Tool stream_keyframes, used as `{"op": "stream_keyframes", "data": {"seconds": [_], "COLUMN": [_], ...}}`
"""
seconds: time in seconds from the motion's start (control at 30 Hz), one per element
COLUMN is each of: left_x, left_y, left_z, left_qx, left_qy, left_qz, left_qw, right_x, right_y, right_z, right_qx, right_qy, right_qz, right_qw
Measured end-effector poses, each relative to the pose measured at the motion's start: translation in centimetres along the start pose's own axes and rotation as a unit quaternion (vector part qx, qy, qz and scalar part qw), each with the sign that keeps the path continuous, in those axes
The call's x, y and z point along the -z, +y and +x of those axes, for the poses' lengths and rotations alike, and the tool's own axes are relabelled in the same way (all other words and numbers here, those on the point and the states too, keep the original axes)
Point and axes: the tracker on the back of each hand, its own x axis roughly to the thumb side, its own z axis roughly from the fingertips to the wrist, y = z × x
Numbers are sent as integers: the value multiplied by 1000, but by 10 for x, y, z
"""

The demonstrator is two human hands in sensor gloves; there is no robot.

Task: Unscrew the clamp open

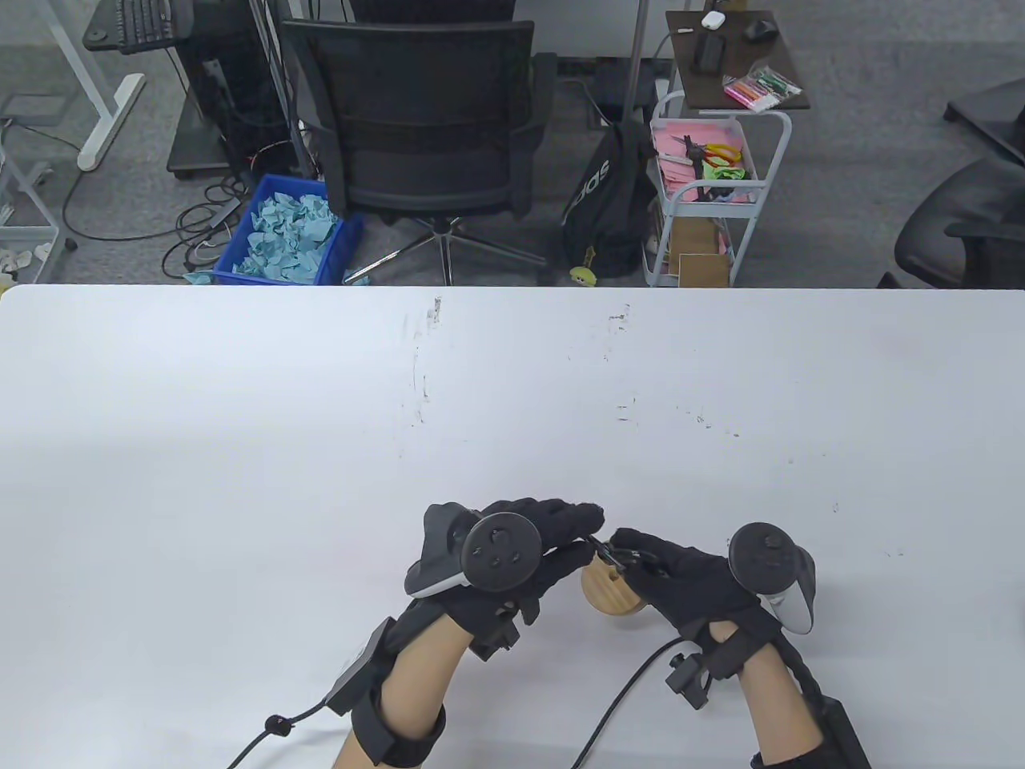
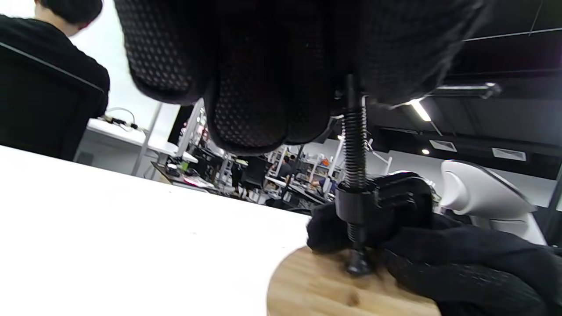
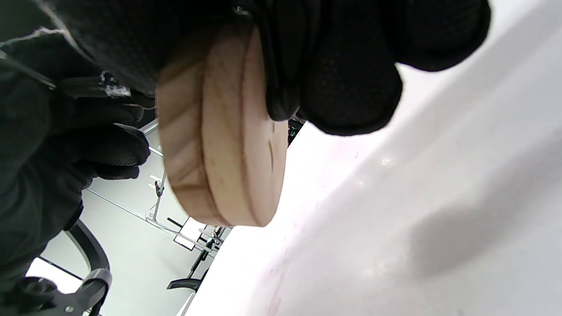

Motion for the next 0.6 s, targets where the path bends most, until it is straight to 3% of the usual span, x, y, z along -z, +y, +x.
{"op": "stream_keyframes", "data": {"seconds": [0.33, 0.5, 0.6], "left_x": [3, 2, 1], "left_y": [-9, -6, -3], "left_z": [-6, -8, -18], "left_qx": [48, 17, -62], "left_qy": [39, 45, 39], "left_qz": [10, 18, 15], "left_qw": [998, 999, 997], "right_x": [2, 1, 0], "right_y": [9, 6, -3], "right_z": [5, 3, -1], "right_qx": [-39, -22, 11], "right_qy": [-7, -5, -3], "right_qz": [22, 14, -5], "right_qw": [999, 1000, 1000]}}
